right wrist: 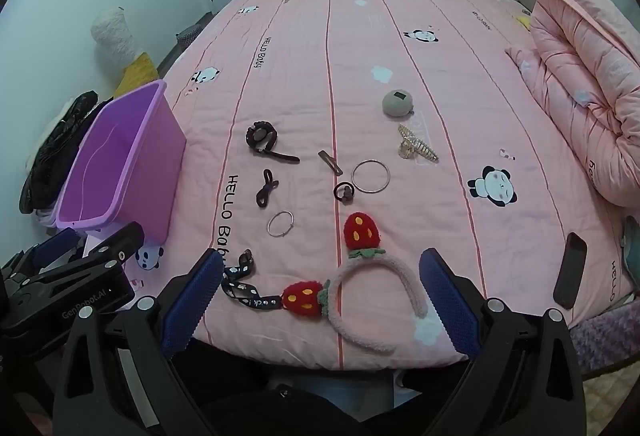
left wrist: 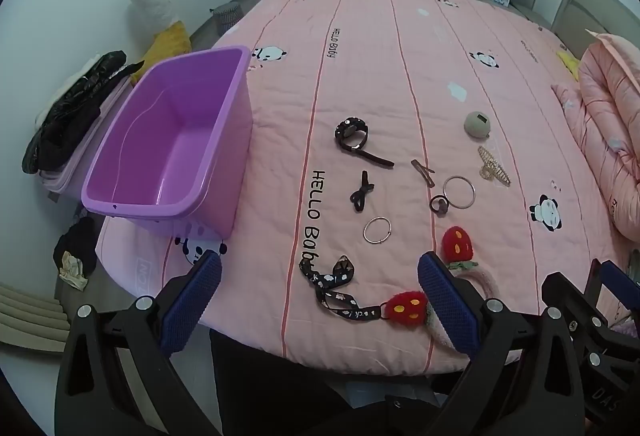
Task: Organize jewelry
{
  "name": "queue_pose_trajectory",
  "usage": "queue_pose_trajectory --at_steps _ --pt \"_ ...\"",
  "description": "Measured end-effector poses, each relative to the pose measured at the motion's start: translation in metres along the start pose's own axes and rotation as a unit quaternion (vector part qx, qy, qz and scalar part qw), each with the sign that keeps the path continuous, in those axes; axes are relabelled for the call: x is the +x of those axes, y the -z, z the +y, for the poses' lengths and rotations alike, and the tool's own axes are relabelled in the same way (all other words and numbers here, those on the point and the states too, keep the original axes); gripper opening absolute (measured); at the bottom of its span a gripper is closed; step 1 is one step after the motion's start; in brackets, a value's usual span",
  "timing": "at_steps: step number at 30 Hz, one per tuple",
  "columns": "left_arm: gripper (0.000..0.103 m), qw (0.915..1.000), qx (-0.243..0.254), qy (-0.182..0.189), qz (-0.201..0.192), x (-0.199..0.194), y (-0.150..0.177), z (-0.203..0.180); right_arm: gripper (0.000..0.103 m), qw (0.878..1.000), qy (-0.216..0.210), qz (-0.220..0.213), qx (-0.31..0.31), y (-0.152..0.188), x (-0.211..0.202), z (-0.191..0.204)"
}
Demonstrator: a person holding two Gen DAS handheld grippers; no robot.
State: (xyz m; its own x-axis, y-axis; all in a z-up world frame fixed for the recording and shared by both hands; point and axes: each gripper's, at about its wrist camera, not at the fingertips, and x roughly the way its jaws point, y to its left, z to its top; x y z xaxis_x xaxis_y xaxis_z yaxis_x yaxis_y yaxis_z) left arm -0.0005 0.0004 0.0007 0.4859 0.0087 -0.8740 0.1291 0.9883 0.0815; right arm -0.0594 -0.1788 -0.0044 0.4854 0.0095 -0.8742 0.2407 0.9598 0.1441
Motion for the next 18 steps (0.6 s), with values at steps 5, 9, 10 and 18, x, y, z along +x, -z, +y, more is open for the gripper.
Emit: queue_pose_trajectory --at_steps 5,9,10,18 --pt "0.097 1.0000 0.000 0.001 0.002 0.0005 0.0000 0.0002 0.094 1.000 -0.001 0.001 0.000 -0.0002 0.0004 0.0000" --pt "0.097 1.0000 -0.001 0.001 0.003 0.0059 0.0049 -0.0028 0.094 1.000 -0.001 0.001 0.001 -0.0005 0.0004 -0.0001" --pt "0.097 1.0000 -0.001 0.001 0.003 0.0072 0.0053 -0.0035 0.094 1.000 -0.001 0.001 0.000 -0.0006 0.0004 -0.0001" --pt "0.097 1.0000 -0.001 0.001 0.003 0.0072 0.0052 -0.0037 0.094 1.000 -0.001 0.002 0.001 -0.0006 0.0006 -0.0003"
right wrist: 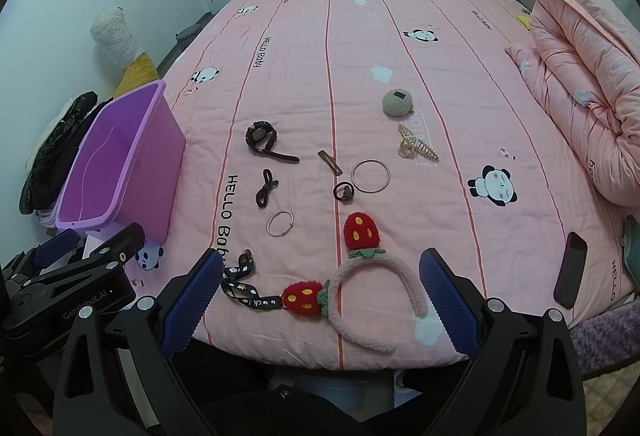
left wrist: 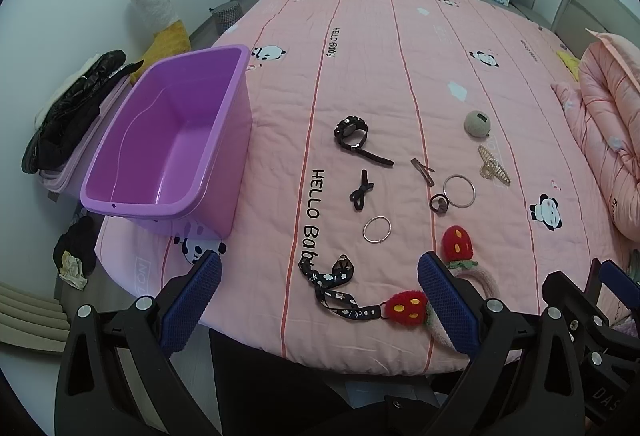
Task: Organize jewelry
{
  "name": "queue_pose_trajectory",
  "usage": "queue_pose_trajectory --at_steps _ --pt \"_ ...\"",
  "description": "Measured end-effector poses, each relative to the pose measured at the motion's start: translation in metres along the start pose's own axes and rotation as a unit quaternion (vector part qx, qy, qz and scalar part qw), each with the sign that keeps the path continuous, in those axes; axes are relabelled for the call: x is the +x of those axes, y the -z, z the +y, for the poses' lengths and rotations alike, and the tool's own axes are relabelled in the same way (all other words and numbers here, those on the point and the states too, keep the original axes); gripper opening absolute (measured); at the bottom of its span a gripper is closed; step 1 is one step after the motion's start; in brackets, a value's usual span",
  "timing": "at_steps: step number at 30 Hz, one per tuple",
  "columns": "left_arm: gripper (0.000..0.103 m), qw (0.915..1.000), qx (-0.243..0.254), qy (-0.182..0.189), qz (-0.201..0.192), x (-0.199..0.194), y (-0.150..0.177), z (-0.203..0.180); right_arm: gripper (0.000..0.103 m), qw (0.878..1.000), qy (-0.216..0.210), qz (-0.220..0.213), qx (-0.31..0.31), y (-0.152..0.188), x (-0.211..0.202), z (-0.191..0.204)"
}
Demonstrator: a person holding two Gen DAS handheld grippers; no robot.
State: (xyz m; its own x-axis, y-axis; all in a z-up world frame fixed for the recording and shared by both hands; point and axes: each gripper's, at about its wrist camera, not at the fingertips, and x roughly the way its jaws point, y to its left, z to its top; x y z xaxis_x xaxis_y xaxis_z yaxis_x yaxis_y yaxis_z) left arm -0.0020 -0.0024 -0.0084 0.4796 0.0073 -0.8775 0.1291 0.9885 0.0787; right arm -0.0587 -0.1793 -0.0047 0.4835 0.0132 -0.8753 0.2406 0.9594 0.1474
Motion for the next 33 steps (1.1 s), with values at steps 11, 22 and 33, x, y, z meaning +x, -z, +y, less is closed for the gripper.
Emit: queue_pose_trajectory --at_steps 11,22,33 --pt "0.097 1.0000 0.000 0.000 0.001 0.0046 0.0004 -0.0007 0.094 1.000 0.000 0.001 0.000 0.0009 0.0007 0.0006" --pt "0.097 1.0000 0.001 0.001 0.002 -0.0016 -0.0043 0.0004 0.094 1.000 -0.001 0.000 0.000 0.0002 -0.0008 0.0003" --pt "0.097 1.0000 0.000 0.004 0.004 -0.0028 -0.0060 0.0005 0.094 1.000 -0.002 0.000 0.002 0.0008 0.0015 0.0006"
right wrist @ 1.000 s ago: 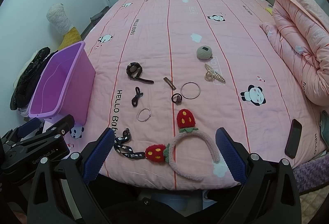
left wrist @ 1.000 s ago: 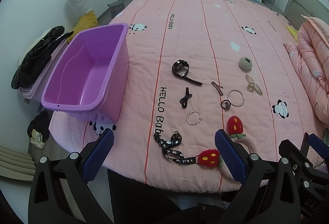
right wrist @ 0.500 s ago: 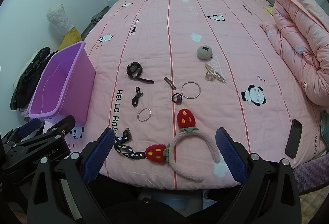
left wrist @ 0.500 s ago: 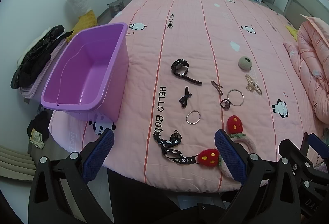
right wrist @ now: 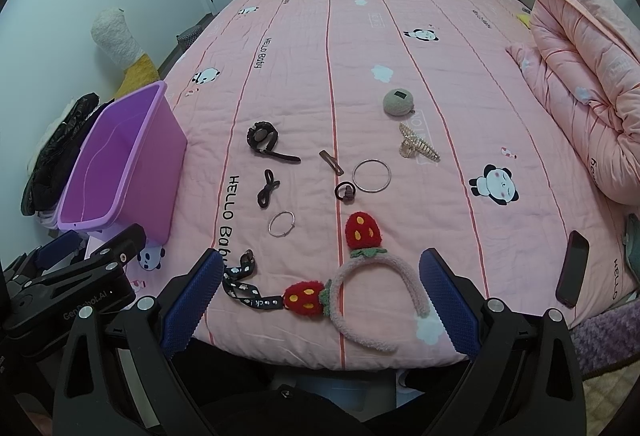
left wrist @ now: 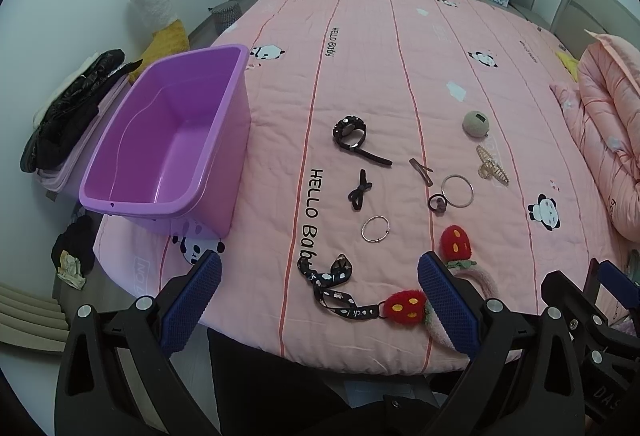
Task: Organize jewelry
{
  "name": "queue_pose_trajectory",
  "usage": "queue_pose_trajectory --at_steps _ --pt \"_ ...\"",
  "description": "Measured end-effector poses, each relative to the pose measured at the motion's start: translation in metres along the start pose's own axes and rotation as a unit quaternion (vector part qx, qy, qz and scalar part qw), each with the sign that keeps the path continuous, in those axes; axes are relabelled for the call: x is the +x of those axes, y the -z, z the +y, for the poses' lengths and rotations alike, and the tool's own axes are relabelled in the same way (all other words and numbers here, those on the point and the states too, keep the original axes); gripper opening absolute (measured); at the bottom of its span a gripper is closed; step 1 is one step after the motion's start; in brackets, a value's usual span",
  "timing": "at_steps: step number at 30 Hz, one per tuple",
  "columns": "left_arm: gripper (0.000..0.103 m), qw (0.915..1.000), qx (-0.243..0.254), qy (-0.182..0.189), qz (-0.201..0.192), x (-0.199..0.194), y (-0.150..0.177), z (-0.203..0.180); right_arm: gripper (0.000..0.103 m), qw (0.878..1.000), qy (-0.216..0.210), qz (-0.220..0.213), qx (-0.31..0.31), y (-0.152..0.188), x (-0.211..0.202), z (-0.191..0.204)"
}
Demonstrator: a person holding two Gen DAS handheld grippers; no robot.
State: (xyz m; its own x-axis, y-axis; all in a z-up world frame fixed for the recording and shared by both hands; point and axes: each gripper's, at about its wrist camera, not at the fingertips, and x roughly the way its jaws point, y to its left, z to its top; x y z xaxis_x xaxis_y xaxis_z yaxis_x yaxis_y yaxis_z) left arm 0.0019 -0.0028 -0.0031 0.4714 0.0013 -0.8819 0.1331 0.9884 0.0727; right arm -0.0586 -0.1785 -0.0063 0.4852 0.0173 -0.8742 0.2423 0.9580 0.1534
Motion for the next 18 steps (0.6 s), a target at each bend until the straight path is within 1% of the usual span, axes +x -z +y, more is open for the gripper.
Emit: queue_pose_trajectory --at_steps 4,9,11,15,18 --pt "0.097 0.9999 -0.002 0.008 0.007 0.002 0.001 0.001 0.094 1.000 -0.007 0.002 0.010 0.008 0.002 -0.004" --pt "0.097 0.9996 -0.007 0.015 0.020 0.017 0.007 0.007 0.094 0.999 -0.019 0.009 0.030 0.016 0.009 -0.018" --pt "0.097 0.9993 -0.013 0.025 0.025 0.026 0.010 0.013 0.094 0.999 -0.020 0.009 0.036 0.020 0.013 -0.025" --pt "0.097 0.9987 -0.026 0.018 0.041 0.051 0.021 0.024 0.094 0.999 -0.013 0.008 0.037 0.035 0.026 -0.036" --pt "0.097 0.9981 -0.038 0.009 0.048 0.070 0.031 0.034 0.094 0.999 -0.016 0.012 0.034 0.048 0.040 -0.048"
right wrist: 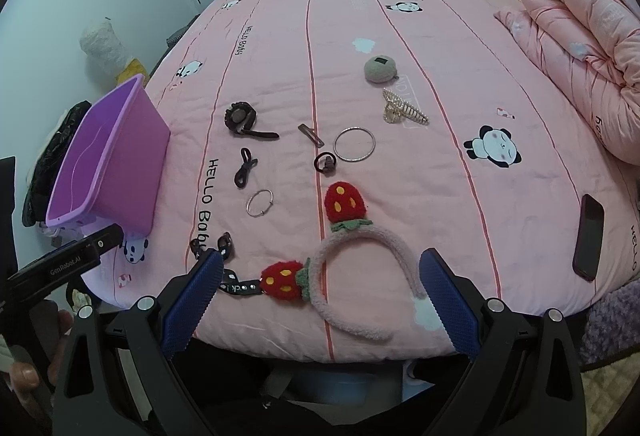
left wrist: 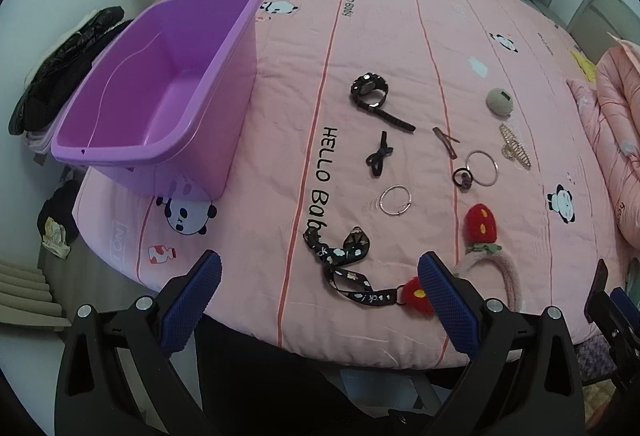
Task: Organize jewelry
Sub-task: 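Grasp the pink strawberry headband with the right tool while the left tool grasps the black ribbon scrunchie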
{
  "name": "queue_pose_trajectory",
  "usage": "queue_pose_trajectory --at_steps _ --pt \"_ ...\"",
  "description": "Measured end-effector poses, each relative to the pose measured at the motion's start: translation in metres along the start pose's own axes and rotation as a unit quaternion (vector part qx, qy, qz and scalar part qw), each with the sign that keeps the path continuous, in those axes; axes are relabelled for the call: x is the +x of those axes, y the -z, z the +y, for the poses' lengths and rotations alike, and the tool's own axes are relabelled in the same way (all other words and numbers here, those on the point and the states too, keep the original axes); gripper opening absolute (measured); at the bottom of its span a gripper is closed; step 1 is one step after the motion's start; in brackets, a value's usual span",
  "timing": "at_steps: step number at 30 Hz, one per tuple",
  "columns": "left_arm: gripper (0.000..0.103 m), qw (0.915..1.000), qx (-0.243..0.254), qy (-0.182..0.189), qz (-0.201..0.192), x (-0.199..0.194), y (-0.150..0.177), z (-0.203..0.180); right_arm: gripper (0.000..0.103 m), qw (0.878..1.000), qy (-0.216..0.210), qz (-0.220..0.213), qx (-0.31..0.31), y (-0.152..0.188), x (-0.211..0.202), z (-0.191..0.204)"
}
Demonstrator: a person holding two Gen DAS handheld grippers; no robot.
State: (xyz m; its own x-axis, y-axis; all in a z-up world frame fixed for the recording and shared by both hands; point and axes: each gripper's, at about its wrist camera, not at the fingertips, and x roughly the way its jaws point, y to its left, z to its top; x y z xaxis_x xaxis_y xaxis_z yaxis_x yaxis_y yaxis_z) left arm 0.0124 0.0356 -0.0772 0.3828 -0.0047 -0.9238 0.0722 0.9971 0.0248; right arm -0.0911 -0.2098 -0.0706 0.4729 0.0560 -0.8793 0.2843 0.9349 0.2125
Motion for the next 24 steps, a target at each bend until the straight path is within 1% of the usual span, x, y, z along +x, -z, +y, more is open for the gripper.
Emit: queue_pose_trajectory --at_steps 6,9,11,19,24 --pt "0.097 0.9999 0.006 -0.015 -0.001 0.033 0.020 0.012 0.094 0.999 -0.008 0.033 0.007 0.021 0.034 -0.017" --pt "0.097 0.9999 0.008 -0.001 0.006 0.049 0.029 0.014 0.094 0.999 -0.004 0.036 0.004 0.029 0.048 -0.023" --pt "0.097 0.9999 0.009 0.005 0.010 0.059 0.035 0.014 0.094 1.000 0.001 0.030 0.002 0.033 0.056 -0.028" --pt "0.097 0.9998 -0.001 0.002 0.022 0.105 0.046 0.013 0.094 0.999 0.020 0.025 -0.001 0.036 0.099 -0.056" --pt "0.097 0.9994 -0.004 -0.011 0.034 0.133 0.049 0.010 0.094 0.999 0.029 0.041 -0.014 0.034 0.132 -0.069"
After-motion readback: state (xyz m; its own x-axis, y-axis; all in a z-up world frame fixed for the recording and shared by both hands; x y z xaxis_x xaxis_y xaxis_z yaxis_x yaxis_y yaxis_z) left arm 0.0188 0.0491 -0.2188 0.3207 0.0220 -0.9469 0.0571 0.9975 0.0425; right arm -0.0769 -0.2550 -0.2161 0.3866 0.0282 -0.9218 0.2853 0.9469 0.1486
